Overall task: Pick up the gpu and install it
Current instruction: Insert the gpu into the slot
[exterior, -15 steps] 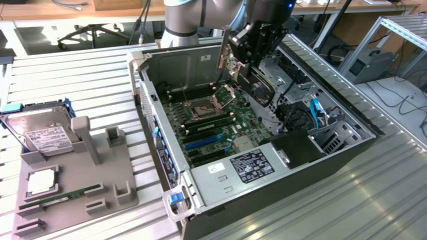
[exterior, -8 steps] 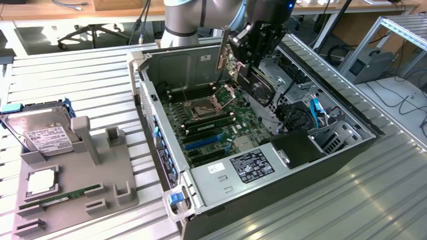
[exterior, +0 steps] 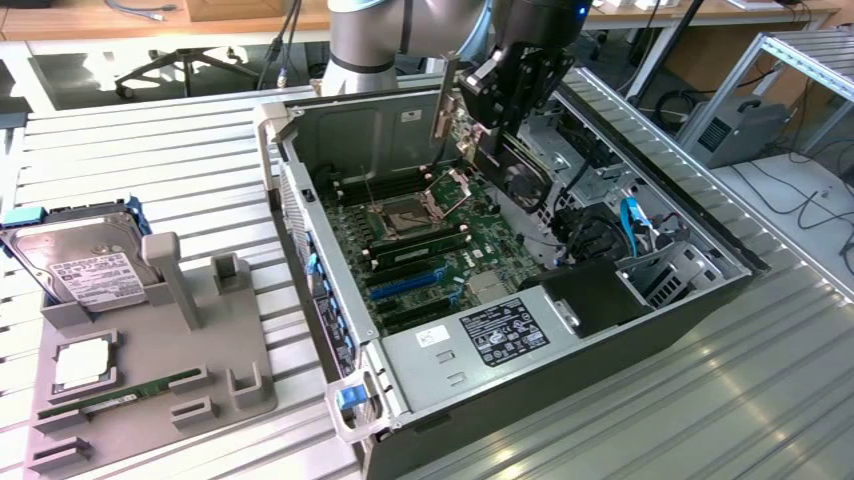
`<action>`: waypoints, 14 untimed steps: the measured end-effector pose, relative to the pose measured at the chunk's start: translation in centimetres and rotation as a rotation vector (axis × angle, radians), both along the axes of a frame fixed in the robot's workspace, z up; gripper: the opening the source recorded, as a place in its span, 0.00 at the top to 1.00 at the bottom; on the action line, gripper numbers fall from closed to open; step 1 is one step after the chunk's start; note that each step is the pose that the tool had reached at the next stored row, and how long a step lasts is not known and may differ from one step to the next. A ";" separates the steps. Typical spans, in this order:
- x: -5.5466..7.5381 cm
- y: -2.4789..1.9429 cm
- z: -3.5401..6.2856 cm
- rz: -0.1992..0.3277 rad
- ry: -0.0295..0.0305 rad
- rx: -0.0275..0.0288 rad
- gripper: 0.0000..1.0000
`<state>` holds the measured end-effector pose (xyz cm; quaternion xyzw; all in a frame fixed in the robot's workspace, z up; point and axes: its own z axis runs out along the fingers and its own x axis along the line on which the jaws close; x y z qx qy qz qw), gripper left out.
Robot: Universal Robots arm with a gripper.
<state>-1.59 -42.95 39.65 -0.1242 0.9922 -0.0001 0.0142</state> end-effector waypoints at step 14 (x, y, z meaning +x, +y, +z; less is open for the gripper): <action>0.0 0.00 -0.07 0.234 0.0000 -0.0001 0.73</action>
